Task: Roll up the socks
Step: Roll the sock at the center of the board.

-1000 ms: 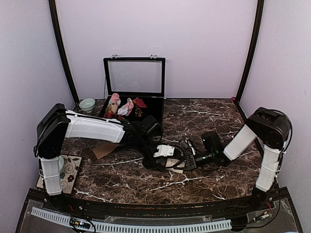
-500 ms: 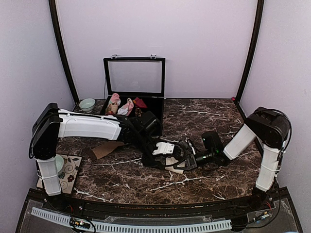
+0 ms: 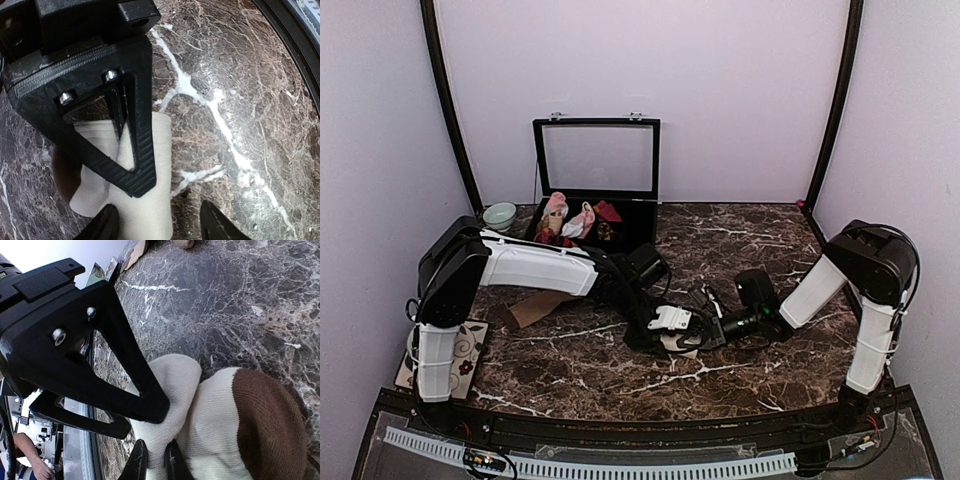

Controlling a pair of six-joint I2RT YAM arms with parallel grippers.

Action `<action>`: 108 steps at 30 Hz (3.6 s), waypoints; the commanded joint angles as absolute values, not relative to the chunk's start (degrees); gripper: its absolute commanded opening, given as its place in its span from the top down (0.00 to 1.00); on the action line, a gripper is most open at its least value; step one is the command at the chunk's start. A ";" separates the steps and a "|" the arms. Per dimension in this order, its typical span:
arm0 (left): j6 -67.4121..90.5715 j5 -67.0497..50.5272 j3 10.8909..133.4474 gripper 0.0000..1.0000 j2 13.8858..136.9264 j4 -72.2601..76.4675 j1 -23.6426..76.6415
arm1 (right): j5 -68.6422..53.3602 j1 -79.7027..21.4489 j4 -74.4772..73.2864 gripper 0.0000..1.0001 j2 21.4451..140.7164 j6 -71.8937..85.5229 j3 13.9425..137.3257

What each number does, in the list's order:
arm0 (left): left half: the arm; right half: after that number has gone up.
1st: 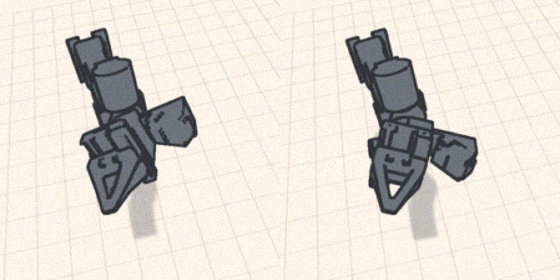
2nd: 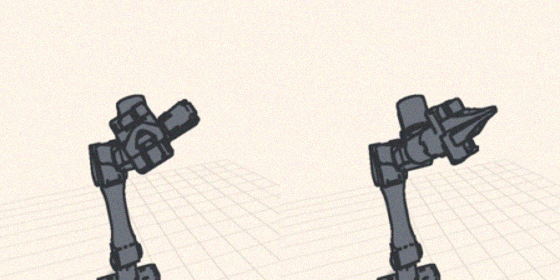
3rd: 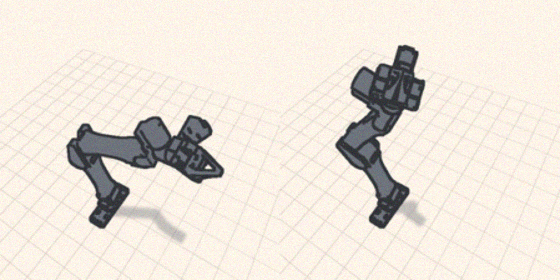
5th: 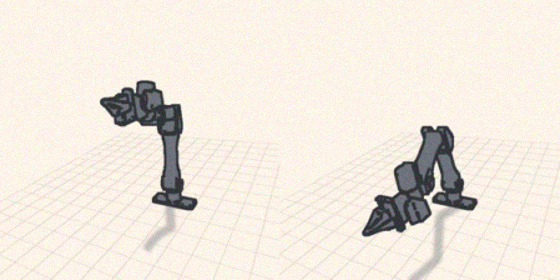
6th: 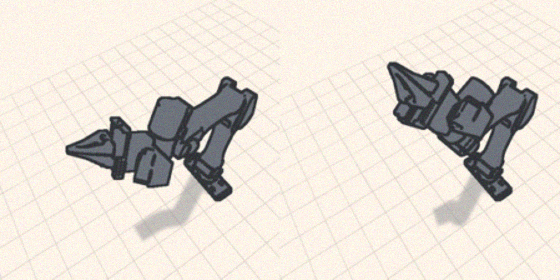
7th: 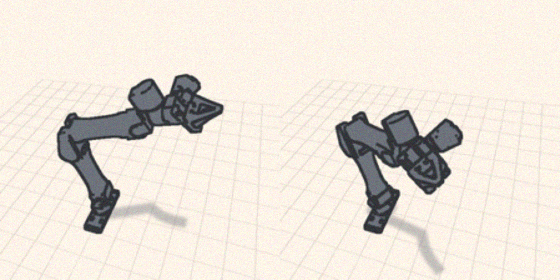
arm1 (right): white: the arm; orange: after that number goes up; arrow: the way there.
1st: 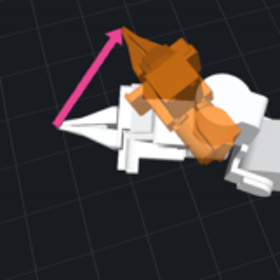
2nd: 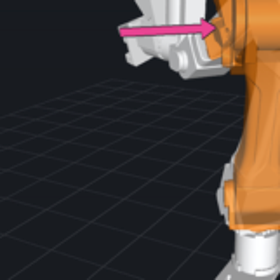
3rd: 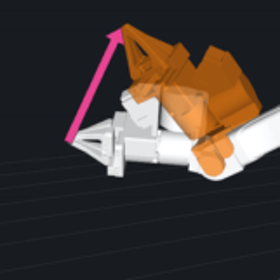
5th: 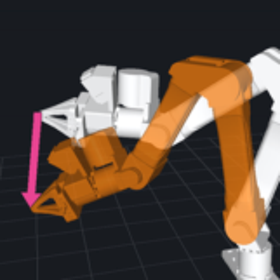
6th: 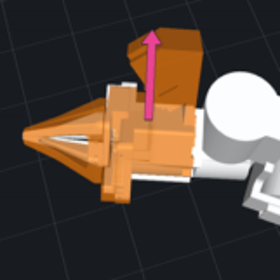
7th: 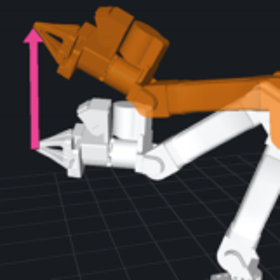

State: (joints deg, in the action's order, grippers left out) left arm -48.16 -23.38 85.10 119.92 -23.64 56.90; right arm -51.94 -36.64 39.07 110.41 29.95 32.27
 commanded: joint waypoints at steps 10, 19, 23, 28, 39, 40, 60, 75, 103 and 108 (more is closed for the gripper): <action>-49.45 -23.94 84.86 0.67 124.17 -24.78 57.13 | -39.51 -36.54 24.82 0.73 112.80 25.05 28.06; -48.31 -28.89 88.83 0.70 129.24 -33.35 56.23 | -29.55 -38.33 22.28 0.46 98.19 22.89 22.53; -48.28 -31.38 91.52 0.73 131.44 -38.60 55.34 | -22.75 -42.31 21.10 0.47 92.07 23.37 20.62; -47.26 -37.01 94.20 0.73 132.94 -44.80 53.13 | -9.82 -50.25 20.68 0.49 80.89 20.24 17.54; -45.87 -46.76 98.49 0.73 137.27 -56.82 51.86 | 5.17 -65.21 20.16 0.55 70.59 0.93 18.03; -46.38 -47.25 101.38 0.73 138.88 -59.21 51.86 | 5.45 -66.39 18.82 0.55 71.83 -0.69 19.60; -44.73 -43.95 115.73 0.71 150.91 -69.76 51.42 | 15.63 -72.41 15.97 0.55 90.81 -20.79 33.79; -44.71 -43.71 110.95 0.02 141.96 -65.60 49.41 | 10.36 -67.39 17.18 0.71 101.68 -5.27 31.91; -35.71 -25.27 71.53 0.28 100.52 -20.97 39.40 | -29.32 -48.33 30.89 0.92 109.47 27.76 23.94; -43.32 -28.41 67.95 0.26 101.58 -21.30 48.72 | -34.38 -43.19 36.23 0.92 112.59 33.80 21.97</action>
State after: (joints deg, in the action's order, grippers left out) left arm -36.10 -22.65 69.89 102.59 -21.45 42.19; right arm -32.29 -46.89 48.31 106.65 27.31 26.89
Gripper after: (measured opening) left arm 0.738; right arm 0.111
